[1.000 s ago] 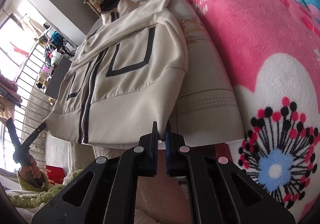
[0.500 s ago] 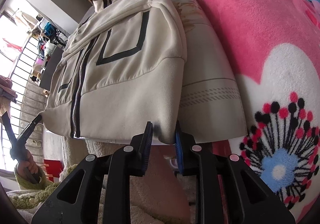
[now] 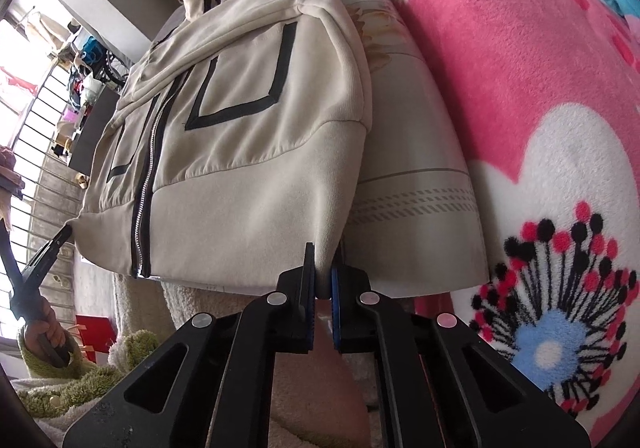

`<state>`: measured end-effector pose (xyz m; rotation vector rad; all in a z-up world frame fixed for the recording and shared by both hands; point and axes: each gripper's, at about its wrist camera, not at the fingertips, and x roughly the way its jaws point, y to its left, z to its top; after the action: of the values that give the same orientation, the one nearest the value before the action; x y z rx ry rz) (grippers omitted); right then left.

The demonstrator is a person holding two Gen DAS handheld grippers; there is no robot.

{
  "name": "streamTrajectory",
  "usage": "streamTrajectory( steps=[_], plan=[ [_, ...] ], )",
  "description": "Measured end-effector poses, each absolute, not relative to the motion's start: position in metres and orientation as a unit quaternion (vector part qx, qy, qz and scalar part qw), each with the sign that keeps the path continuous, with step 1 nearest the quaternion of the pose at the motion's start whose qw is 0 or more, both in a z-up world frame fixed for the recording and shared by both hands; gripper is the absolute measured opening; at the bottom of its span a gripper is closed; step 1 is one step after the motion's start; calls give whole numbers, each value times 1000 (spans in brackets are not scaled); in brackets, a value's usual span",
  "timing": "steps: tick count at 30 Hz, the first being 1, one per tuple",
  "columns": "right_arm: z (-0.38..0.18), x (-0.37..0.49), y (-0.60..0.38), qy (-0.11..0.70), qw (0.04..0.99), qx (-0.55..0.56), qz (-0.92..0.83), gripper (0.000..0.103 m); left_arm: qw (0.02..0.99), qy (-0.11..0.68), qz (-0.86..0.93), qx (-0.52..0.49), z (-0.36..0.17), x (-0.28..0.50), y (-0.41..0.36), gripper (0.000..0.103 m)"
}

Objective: Fold large clothes

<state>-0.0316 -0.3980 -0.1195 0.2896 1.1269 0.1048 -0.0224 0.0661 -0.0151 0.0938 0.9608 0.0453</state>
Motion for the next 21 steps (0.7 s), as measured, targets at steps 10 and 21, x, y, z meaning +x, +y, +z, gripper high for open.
streamTrajectory(
  steps=[10,21],
  plan=[
    [-104,-28,-404,498,844,187,67,4,893,449,8,19,-11,-21,74,6],
    [-74,-23,-412,440,861,241,85,4,912,403,-45,-54,17,-2,94,6]
  ],
)
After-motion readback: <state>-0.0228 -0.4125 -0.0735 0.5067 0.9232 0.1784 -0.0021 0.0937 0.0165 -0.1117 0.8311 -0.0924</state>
